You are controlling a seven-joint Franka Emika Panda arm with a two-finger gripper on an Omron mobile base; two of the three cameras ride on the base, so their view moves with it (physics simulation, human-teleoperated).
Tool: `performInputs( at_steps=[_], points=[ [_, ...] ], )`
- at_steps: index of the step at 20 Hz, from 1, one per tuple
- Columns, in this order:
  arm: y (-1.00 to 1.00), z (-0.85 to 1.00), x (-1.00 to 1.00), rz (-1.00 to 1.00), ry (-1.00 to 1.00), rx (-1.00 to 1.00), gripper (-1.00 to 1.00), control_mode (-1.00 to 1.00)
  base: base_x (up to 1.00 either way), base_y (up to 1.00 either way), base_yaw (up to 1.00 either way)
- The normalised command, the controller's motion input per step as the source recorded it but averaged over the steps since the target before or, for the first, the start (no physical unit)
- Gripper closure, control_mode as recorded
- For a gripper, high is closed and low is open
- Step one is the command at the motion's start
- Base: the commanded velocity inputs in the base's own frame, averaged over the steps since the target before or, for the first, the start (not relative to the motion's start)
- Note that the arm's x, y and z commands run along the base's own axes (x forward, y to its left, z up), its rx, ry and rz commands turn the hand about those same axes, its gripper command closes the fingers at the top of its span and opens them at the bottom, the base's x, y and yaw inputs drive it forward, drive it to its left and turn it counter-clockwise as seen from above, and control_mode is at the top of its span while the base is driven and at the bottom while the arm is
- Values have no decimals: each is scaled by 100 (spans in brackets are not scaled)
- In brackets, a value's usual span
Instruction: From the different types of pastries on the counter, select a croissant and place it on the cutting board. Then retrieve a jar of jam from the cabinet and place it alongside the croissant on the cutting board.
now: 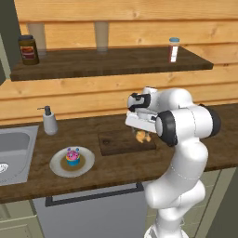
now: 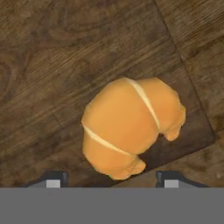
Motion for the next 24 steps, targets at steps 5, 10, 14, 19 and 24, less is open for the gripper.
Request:
performInputs(
  at_steps=[5,10,14,19,24],
  points=[
    [0,54,2,0,0,0,-100,-100,0,0,0],
    [0,85,-12,1,-11,0,-100,-100,0,0,0],
    [0,11,-88,10,-32,-3,-100,-100,0,0,0],
    [0,0,-100,17,-57,-12,-100,-100,0,0,0],
    [0,1,-100,20,-47,-5,-100,-100,0,0,0]
  ],
)
